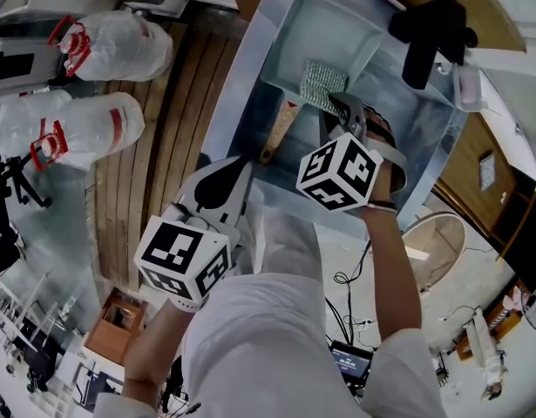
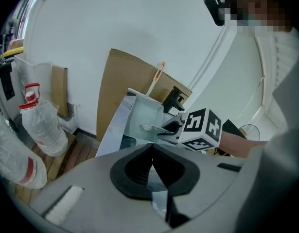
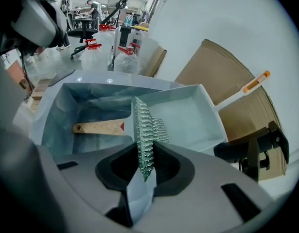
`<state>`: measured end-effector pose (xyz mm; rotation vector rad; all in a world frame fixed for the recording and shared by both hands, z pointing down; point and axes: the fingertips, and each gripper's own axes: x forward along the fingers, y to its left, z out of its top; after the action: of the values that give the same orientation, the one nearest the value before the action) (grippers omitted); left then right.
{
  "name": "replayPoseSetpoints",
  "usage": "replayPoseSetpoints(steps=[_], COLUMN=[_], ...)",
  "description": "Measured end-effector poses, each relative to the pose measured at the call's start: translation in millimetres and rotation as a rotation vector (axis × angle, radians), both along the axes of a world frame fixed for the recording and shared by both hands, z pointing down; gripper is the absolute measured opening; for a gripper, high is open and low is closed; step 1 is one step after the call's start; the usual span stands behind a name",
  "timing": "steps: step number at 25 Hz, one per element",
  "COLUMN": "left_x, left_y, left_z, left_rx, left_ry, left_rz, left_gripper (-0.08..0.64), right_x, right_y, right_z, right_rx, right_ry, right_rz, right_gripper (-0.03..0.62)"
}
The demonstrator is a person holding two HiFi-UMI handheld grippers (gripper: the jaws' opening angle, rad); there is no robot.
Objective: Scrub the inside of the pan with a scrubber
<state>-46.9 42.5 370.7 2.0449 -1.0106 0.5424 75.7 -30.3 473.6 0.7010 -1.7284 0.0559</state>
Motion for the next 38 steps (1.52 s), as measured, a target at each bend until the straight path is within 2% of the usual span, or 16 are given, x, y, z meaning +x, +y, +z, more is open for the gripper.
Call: replayPoseSetpoints(steps=[5,11,19,30,34,38], left_x=[0,-2,-7,-22,-27,-27], left_y=[0,-3,-3,-1,-2,-3], left_z=[-4,-9,-10,-6,-5,-5], left_rx=[0.005,0.014,0.014,0.006,0.003,0.003], left_ry=[0.003,0.004,0.006,-0.001,-0.001,0.003], left_rz=[0.000,-0.007,-0.021,-0.067,-0.082,-0.087], left_gripper=[0.005,0.005,0.005,0.005,0.005,0.005], right_x=[-6,-8,-21,-64,-67,-57], right_y=[12,16,10,-4,-10,-27], right_z=[-1,-1,-1,4,1,-7], right_rx=[-0.118,-0.188,-0.204,-0.212,-0.212,-0.148], right_ry=[-0.074,-0.127,-0.134,-0.167,-0.204,-0.238], right_rz=[0.041,0.060,0.028,-0.035,0.001,0.086], right_gripper=[0.065,0.066,0.066,0.066,0.066,0.066])
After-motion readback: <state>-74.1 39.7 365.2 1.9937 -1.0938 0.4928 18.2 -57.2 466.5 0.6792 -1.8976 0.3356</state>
